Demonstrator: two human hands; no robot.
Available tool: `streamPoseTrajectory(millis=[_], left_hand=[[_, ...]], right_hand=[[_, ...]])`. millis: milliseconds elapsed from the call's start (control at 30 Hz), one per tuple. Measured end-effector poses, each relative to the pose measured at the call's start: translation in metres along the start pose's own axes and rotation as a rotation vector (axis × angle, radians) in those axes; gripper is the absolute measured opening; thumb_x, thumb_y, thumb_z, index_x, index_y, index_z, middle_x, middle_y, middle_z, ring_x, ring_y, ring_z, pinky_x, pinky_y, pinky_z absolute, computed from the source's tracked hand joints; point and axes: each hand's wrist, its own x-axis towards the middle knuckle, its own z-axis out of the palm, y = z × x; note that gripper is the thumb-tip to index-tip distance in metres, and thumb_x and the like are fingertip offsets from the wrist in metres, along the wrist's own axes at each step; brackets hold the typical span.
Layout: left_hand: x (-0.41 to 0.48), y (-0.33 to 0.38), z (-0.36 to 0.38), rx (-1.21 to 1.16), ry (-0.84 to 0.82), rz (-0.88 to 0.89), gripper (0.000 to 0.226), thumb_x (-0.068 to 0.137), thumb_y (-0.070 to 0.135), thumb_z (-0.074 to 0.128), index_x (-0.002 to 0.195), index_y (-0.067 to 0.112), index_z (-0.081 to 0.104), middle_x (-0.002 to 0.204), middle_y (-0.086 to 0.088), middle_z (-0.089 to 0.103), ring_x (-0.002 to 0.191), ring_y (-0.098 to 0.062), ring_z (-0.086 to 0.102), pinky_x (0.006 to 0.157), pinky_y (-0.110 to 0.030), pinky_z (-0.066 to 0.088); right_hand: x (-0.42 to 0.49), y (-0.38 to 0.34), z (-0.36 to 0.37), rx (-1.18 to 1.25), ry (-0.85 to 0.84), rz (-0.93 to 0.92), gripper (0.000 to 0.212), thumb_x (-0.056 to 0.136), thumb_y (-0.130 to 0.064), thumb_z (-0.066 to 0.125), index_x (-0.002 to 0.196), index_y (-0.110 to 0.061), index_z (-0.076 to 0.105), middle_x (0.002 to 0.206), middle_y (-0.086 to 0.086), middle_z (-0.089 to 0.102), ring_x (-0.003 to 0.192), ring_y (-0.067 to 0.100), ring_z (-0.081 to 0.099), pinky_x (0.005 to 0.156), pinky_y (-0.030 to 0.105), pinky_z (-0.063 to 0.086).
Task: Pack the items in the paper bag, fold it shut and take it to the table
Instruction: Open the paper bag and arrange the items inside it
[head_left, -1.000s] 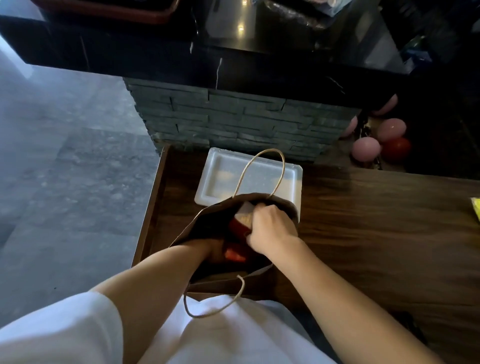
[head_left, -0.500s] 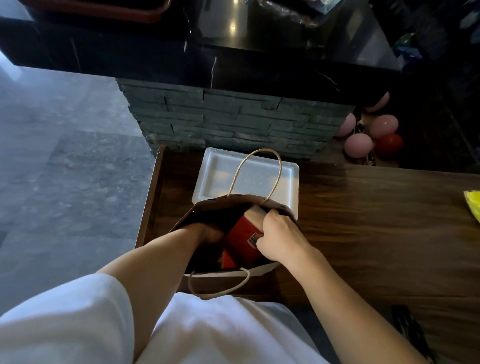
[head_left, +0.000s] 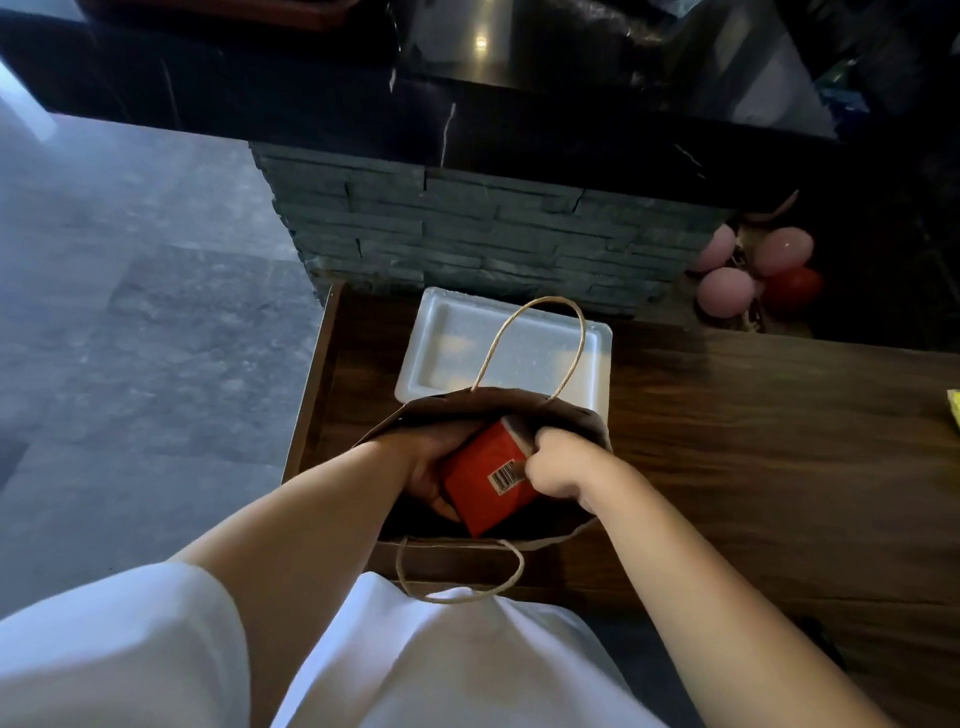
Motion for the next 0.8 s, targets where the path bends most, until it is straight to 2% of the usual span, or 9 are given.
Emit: streamPoseTrajectory(millis=[67,133,233,300,367,433,600,700,800], left_hand=[[0.004,-0.001,-0.003,-0.009,0.067,0.07,0.061,0.071,0.069,0.063,0.111,0.023,0.06,0.106,-0.01,0.068,0.098,-0.03,0.064,0.087,-0.051,0.052],[0.001,-0.002,-0.008,0.002,0.079,0.067,0.062,0.066,0.061,0.073,0.112,0.023,0.059,0.112,-0.01,0.067,0.103,-0.03,0.063,0.092,-0.05,0.051],[-0.011,0.002,-0.012,0.253,0.032,-0.034,0.053,0.07,0.036,0.081,0.115,0.022,0.057,0.108,-0.008,0.067,0.097,-0.026,0.064,0.083,-0.042,0.055],[-0.019,0.008,-0.009,0.472,0.141,-0.059,0.051,0.075,0.025,0.08,0.118,0.02,0.055,0.114,-0.008,0.066,0.099,-0.028,0.064,0.082,-0.041,0.055],[-0.023,0.015,-0.008,0.706,0.338,-0.03,0.044,0.086,0.024,0.067,0.126,0.015,0.053,0.124,-0.011,0.061,0.11,-0.029,0.06,0.09,-0.038,0.051],[-0.027,0.023,-0.002,0.81,0.419,-0.042,0.037,0.092,0.024,0.056,0.127,0.011,0.054,0.126,-0.011,0.061,0.112,-0.028,0.061,0.089,-0.034,0.05],[-0.031,0.044,0.016,1.131,0.54,-0.022,0.031,0.086,0.028,0.063,0.112,0.011,0.068,0.116,-0.008,0.069,0.108,-0.025,0.065,0.081,-0.033,0.052],[-0.031,0.052,0.021,1.139,0.492,-0.023,0.033,0.09,0.03,0.058,0.117,0.013,0.064,0.116,-0.008,0.067,0.107,-0.025,0.063,0.084,-0.032,0.049],[-0.032,0.06,0.022,1.049,0.345,-0.113,0.034,0.092,0.016,0.053,0.124,0.007,0.058,0.108,-0.009,0.066,0.1,-0.027,0.062,0.084,-0.035,0.049]], right_hand=[[0.004,0.002,0.002,-0.022,0.002,-0.009,0.039,0.094,-0.015,0.048,0.133,-0.011,0.046,0.132,0.014,0.053,0.119,0.032,0.05,0.098,0.038,0.043],[0.008,0.003,0.005,-0.038,0.009,-0.022,0.036,0.094,-0.014,0.048,0.129,-0.009,0.05,0.129,0.015,0.056,0.116,0.032,0.052,0.098,0.037,0.043],[0.012,0.004,0.009,-0.025,0.005,-0.043,0.033,0.094,-0.013,0.048,0.126,-0.009,0.053,0.126,0.016,0.058,0.112,0.032,0.055,0.097,0.038,0.045],[0.014,0.005,0.009,-0.068,0.013,-0.063,0.035,0.095,-0.013,0.047,0.129,-0.009,0.052,0.127,0.016,0.058,0.113,0.032,0.055,0.097,0.037,0.045],[0.012,0.008,0.007,-0.173,0.0,-0.091,0.037,0.095,-0.013,0.045,0.132,-0.009,0.05,0.129,0.016,0.056,0.115,0.032,0.054,0.095,0.036,0.044],[0.007,0.014,0.004,-0.323,-0.071,-0.128,0.035,0.094,-0.013,0.045,0.128,-0.009,0.054,0.125,0.015,0.059,0.112,0.032,0.055,0.09,0.034,0.044],[-0.001,0.02,0.009,-0.624,-0.261,-0.233,0.027,0.089,-0.009,0.051,0.114,-0.006,0.058,0.094,0.009,0.057,0.095,0.029,0.056,0.079,0.031,0.042],[0.003,0.018,0.013,-0.615,-0.257,-0.243,0.027,0.085,-0.005,0.052,0.112,-0.006,0.059,0.075,0.002,0.048,0.081,0.024,0.051,0.073,0.031,0.041],[0.005,0.02,0.014,-0.514,-0.199,-0.229,0.027,0.086,-0.003,0.052,0.112,-0.006,0.059,0.088,0.008,0.058,0.085,0.026,0.056,0.074,0.031,0.044]])
